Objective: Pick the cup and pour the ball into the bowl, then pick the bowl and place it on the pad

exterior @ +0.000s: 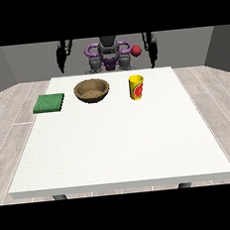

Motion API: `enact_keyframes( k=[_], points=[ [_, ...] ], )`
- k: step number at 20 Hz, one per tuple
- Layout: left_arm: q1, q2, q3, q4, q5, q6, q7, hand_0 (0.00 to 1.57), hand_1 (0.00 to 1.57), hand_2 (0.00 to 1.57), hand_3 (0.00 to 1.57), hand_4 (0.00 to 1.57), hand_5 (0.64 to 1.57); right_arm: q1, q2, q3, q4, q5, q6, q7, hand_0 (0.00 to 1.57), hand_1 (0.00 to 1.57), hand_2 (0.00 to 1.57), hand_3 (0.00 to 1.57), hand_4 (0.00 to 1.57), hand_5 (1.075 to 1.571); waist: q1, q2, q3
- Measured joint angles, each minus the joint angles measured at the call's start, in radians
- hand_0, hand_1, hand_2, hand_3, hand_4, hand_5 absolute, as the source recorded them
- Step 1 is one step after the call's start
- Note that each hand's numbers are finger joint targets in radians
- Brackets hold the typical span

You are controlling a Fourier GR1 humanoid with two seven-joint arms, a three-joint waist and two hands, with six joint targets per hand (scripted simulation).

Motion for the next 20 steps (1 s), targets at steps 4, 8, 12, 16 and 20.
enact_keyframes(
  k=[4, 8, 12, 16, 20],
  points=[
    [-0.006, 0.013, 0.004, -0.049, 0.006, -0.002, 0.033, 0.0, 0.0, 0.0, 0.0, 0.0, 1.524, -0.002, -0.022, -0.009, -0.046, -0.004, 0.003, 0.037, 0.0, 0.0, 0.0, 0.0, 0.0, 1.568, -0.003, -0.127, 0.0088],
    [0.04, -0.028, -0.017, -0.107, 0.078, -0.009, 0.038, 0.0, 0.0, 0.0, 0.0, 0.0, 1.53, 0.044, -0.006, -0.024, -0.064, -0.047, 0.012, 0.03, 0.0, 0.0, 0.0, 0.0, 0.0, 1.568, 0.012, -0.244, 0.0159],
    [0.091, -0.079, -0.14, -0.206, 0.155, 0.06, 0.052, 0.0, 0.0, 0.0, 0.0, 0.0, 1.511, 0.059, 0.02, -0.051, -0.061, -0.073, -0.002, -0.012, 0.0, 0.0, 0.0, 0.0, 0.0, 1.567, 0.05, -0.274, 0.0202],
    [0.126, -0.093, -0.179, -0.283, 0.137, 0.086, 0.016, 0.0, 0.0, 0.0, 0.0, 0.0, 1.467, 0.051, 0.017, -0.079, -0.097, -0.103, 0.008, -0.03, 0.0, 0.0, 0.0, 0.0, 0.0, 1.564, 0.051, -0.212, 0.0214],
    [0.043, -0.099, -0.18, -0.286, 0.081, 0.112, 0.01, 0.0, 0.0, 0.0, 0.0, 0.0, 1.384, -0.003, 0.026, -0.075, -0.074, -0.103, 0.015, -0.068, 0.0, 0.0, 0.0, 0.0, 0.0, 1.562, 0.045, -0.124, 0.0218]
  ],
)
